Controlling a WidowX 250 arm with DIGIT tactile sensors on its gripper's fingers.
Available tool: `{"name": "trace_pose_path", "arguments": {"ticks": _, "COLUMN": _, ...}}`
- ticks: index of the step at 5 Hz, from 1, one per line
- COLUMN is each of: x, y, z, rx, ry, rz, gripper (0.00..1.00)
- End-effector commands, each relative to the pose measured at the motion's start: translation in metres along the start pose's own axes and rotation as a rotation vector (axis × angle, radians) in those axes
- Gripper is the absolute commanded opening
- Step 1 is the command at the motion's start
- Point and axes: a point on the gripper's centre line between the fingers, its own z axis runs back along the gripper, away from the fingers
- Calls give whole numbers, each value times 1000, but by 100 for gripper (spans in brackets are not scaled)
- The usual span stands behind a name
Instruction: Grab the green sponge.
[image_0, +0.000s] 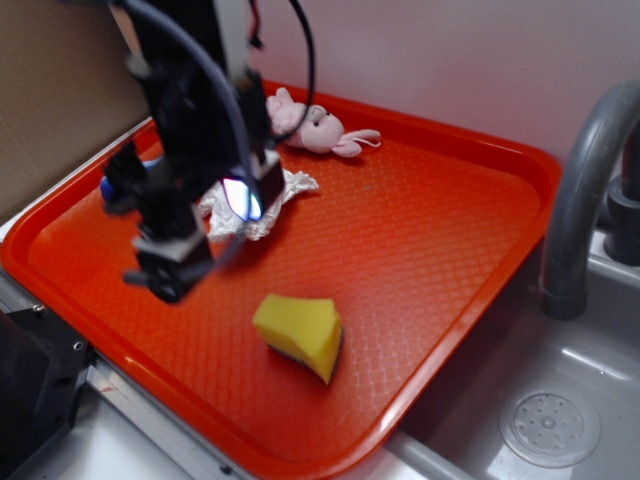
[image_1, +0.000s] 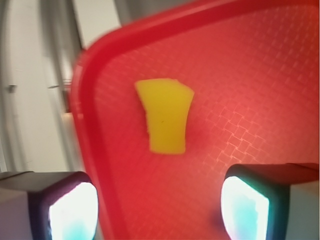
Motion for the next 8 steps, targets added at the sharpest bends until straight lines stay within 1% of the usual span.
{"name": "trace_pose_path", "arguments": {"ticks": 1, "x": 17, "y": -12, "z": -32, "rx": 99, "ry": 98, "rz": -9, "gripper": 100}}
{"name": "trace_pose_path", "arguments": {"ticks": 3, "x": 21, "y": -4, "z": -56, "rx": 100, "ry": 172, "rz": 16, "gripper": 100}}
{"name": "trace_pose_path", "arguments": {"ticks": 4, "x": 24, "y": -3, "z": -63, "rx": 104, "ry": 198, "rz": 39, "gripper": 100}}
{"name": "trace_pose_path", "arguments": {"ticks": 5, "x": 25, "y": -6, "z": -69, "rx": 101, "ry": 193, "rz": 45, "gripper": 28}}
{"name": "trace_pose_path", "arguments": {"ticks": 6, "x": 26, "y": -9, "z": -69, "rx": 113, "ry": 183, "rz": 42, "gripper": 0}}
{"name": "trace_pose_path", "arguments": {"ticks": 7, "x": 24, "y": -7, "z": -62, "rx": 122, "ry": 162, "rz": 76, "gripper": 0}}
{"name": "trace_pose_path", "arguments": {"ticks": 8, "x": 3, "y": 12, "z": -23, "rx": 127, "ry": 150, "rz": 329, "gripper": 0}}
